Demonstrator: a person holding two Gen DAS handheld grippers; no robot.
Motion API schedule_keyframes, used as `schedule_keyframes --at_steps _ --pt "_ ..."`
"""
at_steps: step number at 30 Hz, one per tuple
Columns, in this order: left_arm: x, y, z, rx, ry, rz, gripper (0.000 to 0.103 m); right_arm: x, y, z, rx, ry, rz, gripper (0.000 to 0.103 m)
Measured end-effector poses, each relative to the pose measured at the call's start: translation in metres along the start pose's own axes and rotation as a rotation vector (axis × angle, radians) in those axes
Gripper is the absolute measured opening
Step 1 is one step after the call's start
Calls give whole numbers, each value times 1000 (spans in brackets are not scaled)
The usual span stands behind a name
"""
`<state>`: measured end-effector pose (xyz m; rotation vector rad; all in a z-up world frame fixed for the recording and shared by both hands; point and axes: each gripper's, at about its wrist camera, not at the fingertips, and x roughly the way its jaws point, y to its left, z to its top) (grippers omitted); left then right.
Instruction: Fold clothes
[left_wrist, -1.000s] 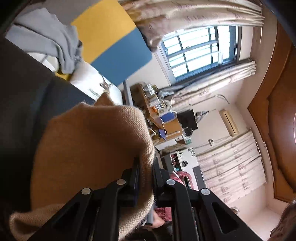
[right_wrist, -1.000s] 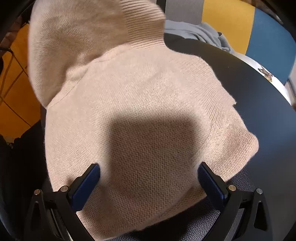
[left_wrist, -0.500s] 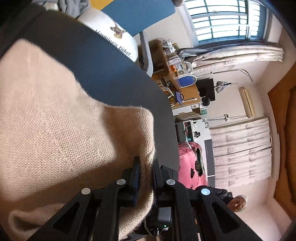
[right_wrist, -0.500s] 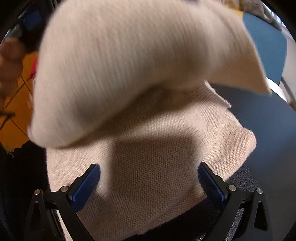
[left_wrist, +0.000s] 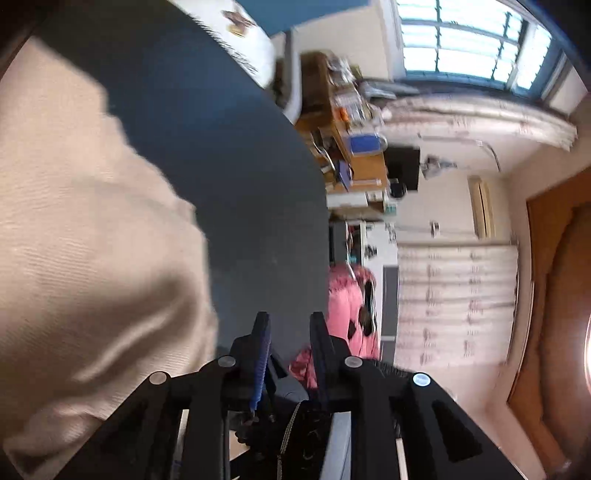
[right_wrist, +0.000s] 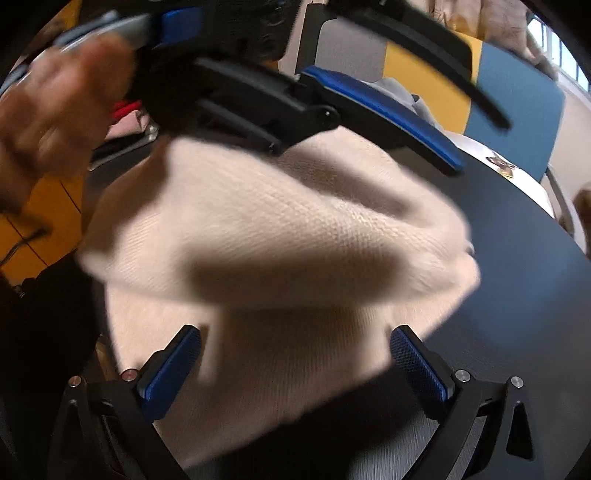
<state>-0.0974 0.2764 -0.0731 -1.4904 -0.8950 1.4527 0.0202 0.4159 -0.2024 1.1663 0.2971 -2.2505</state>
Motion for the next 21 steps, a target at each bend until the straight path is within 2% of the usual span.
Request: schedule_keyframes --at_steps 3,6,8,11,14,17,19,21 --pt "-21 -20 -2 82 -9 -44 20 -20 3 -19 38 19 -1 103" --pt "-66 -31 2 156 -80 -59 21 -39 6 -43 85 40 6 103" --pt "-105 -25 1 215 -174 15 22 -44 15 -39 99 31 15 103" --pt "-160 5 -6 247 -306 193 23 -57 20 -16 68 -13 57 103" --pt "-186 43 -25 205 -322 243 23 -73 34 14 7 -61 119 103" --pt "-187 65 -51 243 -291 299 23 -71 43 56 -56 -84 189 103" --pt "-181 74 -67 281 -260 320 23 -52 37 81 -50 -50 224 103" --pt "-172 76 -76 316 -238 342 23 -28 27 95 -10 25 267 103"
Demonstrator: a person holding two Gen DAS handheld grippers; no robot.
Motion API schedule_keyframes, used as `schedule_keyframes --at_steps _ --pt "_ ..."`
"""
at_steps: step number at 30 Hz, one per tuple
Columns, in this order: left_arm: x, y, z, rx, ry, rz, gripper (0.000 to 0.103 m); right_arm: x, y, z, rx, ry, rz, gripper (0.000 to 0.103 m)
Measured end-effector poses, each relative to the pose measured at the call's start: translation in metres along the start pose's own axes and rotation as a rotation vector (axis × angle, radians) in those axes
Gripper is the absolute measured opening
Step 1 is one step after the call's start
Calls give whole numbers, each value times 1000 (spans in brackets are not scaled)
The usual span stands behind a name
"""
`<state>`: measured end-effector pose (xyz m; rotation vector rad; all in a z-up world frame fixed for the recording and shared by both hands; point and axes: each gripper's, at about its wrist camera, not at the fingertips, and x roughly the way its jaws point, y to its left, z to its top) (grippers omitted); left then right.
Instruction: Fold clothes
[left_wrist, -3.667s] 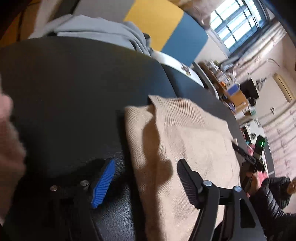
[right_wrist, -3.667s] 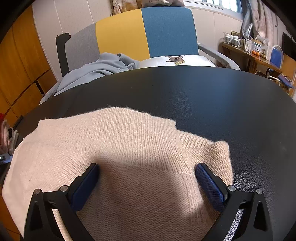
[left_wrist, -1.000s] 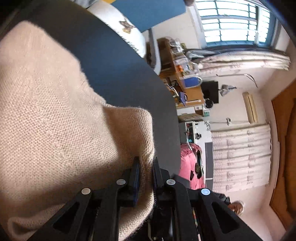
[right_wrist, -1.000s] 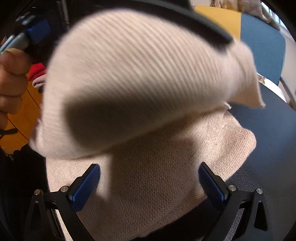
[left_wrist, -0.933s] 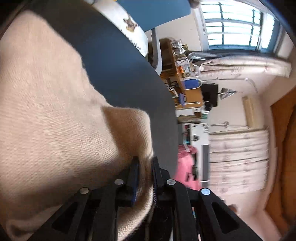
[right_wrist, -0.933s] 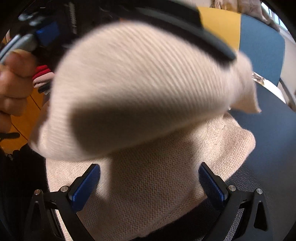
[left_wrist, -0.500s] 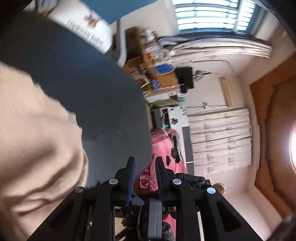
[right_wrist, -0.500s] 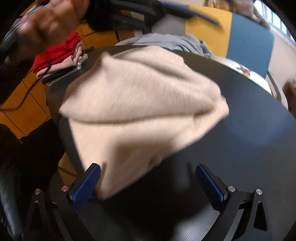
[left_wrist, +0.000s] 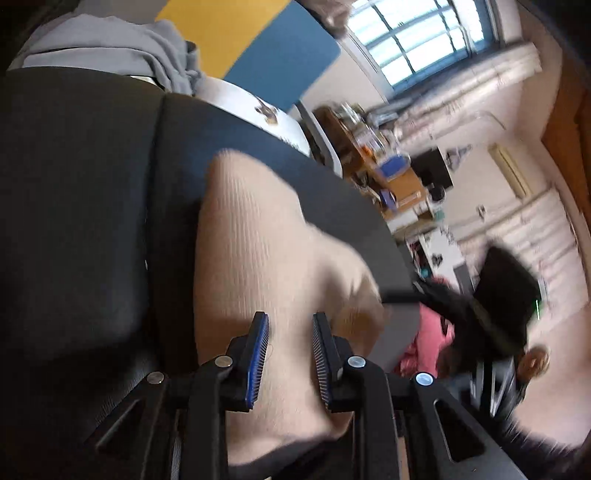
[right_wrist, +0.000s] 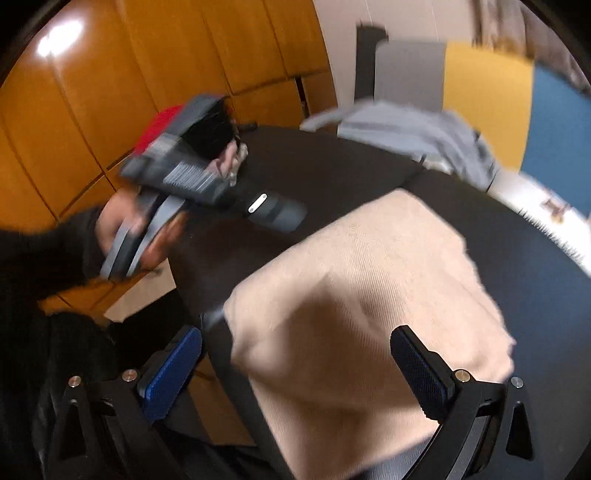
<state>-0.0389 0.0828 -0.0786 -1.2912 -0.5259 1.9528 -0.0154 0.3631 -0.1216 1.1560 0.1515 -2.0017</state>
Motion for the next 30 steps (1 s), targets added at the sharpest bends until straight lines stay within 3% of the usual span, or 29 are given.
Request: schedule_keyframes --at_steps 3,5,8,11,14,17,22,26,30 --pt "13 -17 -11 94 28 29 23 29 -11 -7 95 174 114 103" --pt "20 -26 -19 176 40 48 23 37 -7 -27 93 262 118 103" --pt "25 -35 -31 257 48 46 23 19 -2 -78 170 288 97 103" --pt "31 -39 -38 274 49 -1 23 -4 -8 -130 328 229 28 103" --pt "35 -35 -45 250 29 -3 23 -30 -16 -166 530 41 -37 103" --pt "27 -29 -51 209 6 -19 23 -46 -15 -170 644 -154 -54 103" --pt "13 -26 -60 206 -20 -11 23 -55 -23 -131 657 -347 -81 103" --pt "10 -24 -67 225 -32 14 23 -33 -51 -103 706 -350 -106 103" --pt "7 -19 -72 210 -40 -4 23 -14 -73 -93 799 -321 -70 93"
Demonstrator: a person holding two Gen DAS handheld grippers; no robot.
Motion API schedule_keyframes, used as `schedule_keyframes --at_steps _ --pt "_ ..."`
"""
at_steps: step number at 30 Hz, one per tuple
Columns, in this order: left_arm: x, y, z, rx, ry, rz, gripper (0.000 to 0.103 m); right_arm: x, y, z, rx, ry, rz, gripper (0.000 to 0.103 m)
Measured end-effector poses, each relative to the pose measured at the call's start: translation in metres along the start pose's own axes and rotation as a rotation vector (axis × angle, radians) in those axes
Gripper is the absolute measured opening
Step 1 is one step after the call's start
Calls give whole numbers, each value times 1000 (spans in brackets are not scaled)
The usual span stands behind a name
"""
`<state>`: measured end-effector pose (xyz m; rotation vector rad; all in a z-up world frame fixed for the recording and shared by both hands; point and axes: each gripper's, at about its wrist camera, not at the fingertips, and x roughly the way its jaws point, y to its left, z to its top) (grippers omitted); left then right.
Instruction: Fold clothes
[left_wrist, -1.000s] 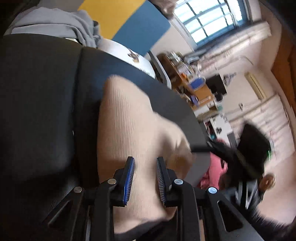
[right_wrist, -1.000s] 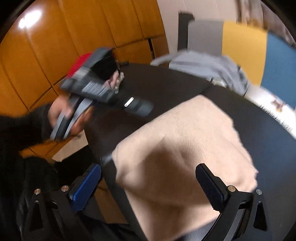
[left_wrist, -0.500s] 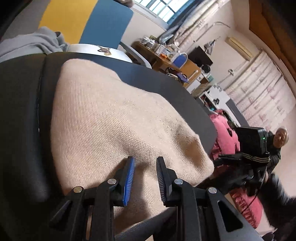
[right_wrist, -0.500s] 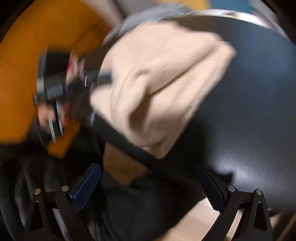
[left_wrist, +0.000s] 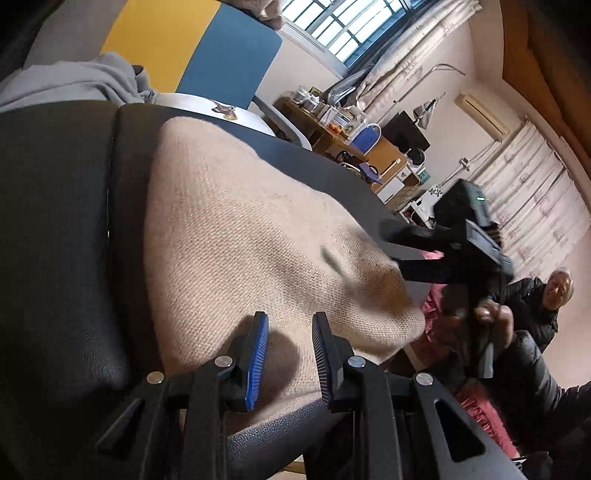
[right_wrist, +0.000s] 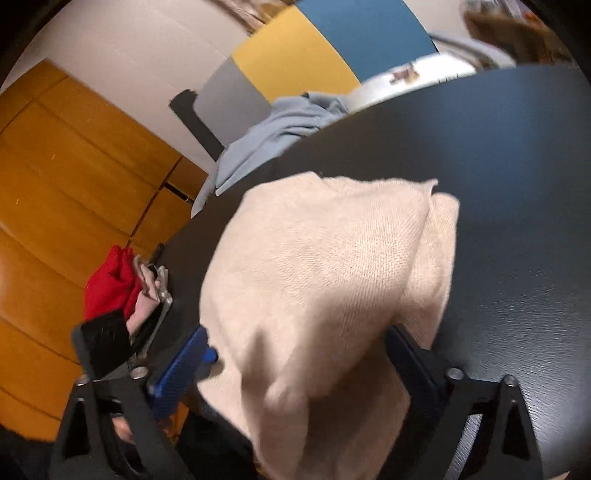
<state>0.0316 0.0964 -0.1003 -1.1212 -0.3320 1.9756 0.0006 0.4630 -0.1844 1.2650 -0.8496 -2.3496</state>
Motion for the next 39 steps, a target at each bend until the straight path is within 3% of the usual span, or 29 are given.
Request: schedule_keyframes --at_steps 2,3,4,6,8,10,12,14,18,22,26,28,30,35,36,37,39 --pt "-1 -2 0 13 -8 -8 23 11 -2 3 56 -4 21 85" --pt "-1 -3 1 20 -12 -12 24 15 -4 5 72 -9 24 67" --pt "-2 -5 1 29 -15 -14 25 18 -5 7 84 -10 16 40" --pt "-5 -9 0 45 -22 -24 25 23 3 9 68 7 -31 11" --pt "-10 -11 -1 54 -33 -47 27 14 19 8 19 -11 -44 11" --pt "-10 -10 -2 59 -30 -56 29 -18 41 11 -38 -101 13 10" --pt "-4 -9 -4 59 -6 -48 29 -48 53 11 -80 -186 17 10" --pt "9 -6 -9 59 41 -49 29 -51 36 5 -47 -186 -27 10" --pt "23 -8 -17 101 126 -8 29 -12 -31 -29 108 -67 -110 10" --pt "22 -9 -5 58 164 0 27 -9 -59 -54 207 -131 48 13" --pt "22 -27 12 141 141 1 28 -19 -53 -49 162 -141 79 29" --pt "30 -40 15 189 155 -29 29 -28 -47 -40 145 -163 90 60" --pt "46 -54 15 240 185 -35 29 -35 -43 -28 122 -194 83 70" --pt "81 -88 15 331 234 -99 29 -8 -51 7 137 -149 23 68" --pt "87 -93 14 346 241 -106 29 -2 -50 12 122 -129 -11 50" --pt "93 -97 13 358 246 -116 29 3 -48 18 102 -111 -48 21" --pt "103 -105 9 391 283 -170 30 7 -38 28 30 -94 -123 17"
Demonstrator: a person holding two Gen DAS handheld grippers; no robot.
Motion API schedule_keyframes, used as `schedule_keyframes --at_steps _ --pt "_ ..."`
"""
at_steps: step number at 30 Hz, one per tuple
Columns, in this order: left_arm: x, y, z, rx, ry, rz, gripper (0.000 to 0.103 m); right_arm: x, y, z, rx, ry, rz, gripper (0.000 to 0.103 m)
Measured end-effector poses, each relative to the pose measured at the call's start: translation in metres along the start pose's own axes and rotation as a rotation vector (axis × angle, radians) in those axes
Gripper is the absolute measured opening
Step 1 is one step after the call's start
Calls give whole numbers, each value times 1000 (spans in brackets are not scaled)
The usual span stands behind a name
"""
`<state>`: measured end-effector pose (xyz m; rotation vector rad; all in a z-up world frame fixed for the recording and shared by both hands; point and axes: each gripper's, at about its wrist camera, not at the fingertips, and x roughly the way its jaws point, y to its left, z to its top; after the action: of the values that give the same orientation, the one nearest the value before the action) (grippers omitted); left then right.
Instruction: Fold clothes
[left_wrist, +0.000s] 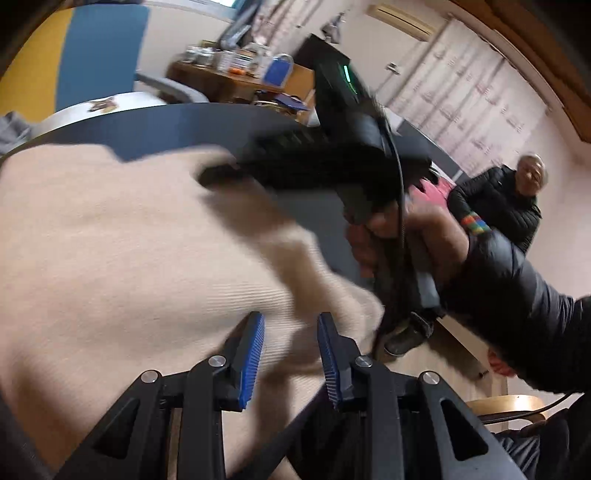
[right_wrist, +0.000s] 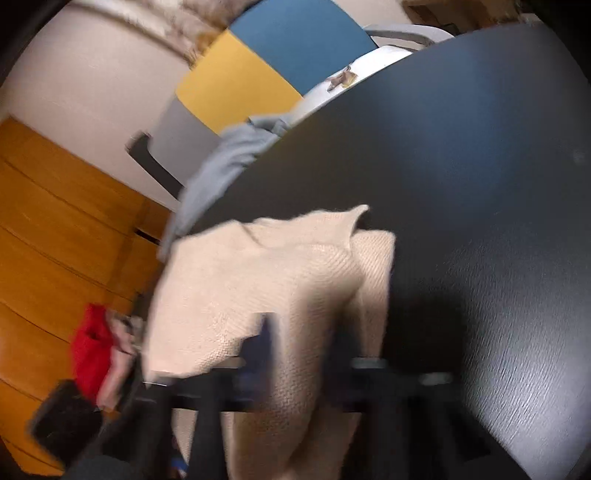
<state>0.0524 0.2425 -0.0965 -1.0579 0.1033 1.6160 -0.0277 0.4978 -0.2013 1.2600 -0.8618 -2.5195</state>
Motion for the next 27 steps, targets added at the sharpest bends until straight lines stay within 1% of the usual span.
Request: schedule_keyframes --at_steps 2,3,4,6,8,10,11,12,14,16,18,20,21,23,25,26,27 --pt "20 -9 -7 71 79 6 31 -12 22 10 -137 -46 -84 15" --pt "28 -14 -13 115 100 21 31 -19 34 15 -211 -82 -142 12" --pt "30 -17 -16 147 97 26 31 -22 38 17 -247 -98 -180 11" --pt "28 -14 -14 112 101 10 30 -11 23 18 -236 -60 -241 11" --pt "23 -11 -11 71 99 -4 30 11 0 7 -210 19 -274 11" --pt "8 -10 -7 55 52 -29 30 9 -8 4 -190 -14 -249 12" --pt "0 -8 -6 39 30 -37 31 4 -9 6 -180 -26 -253 14" --pt "-10 -3 -5 17 3 -25 31 -3 -6 9 -189 -44 -266 17" --pt "-29 9 -2 -30 -56 10 31 -20 3 10 -227 -84 -296 18" --pt "-52 28 -6 -102 -123 48 31 -40 20 2 -281 -97 -256 22" --pt "-70 45 -14 -159 -176 90 31 -59 40 -8 -337 -104 -207 22" --pt "-83 60 -24 -200 -201 133 31 -62 63 -25 -409 -46 -135 27" --pt "-87 66 -29 -223 -208 146 31 -59 73 -36 -443 -11 -117 29" --pt "-88 70 -38 -244 -205 164 32 -44 88 -59 -509 73 -106 29" --pt "-91 86 -46 -255 -175 188 32 -27 85 -82 -532 170 -161 29" --pt "-86 91 -55 -265 -150 182 32 -19 82 -93 -539 217 -194 29" --pt "-80 92 -65 -263 -130 185 30 -17 75 -101 -526 221 -198 29"
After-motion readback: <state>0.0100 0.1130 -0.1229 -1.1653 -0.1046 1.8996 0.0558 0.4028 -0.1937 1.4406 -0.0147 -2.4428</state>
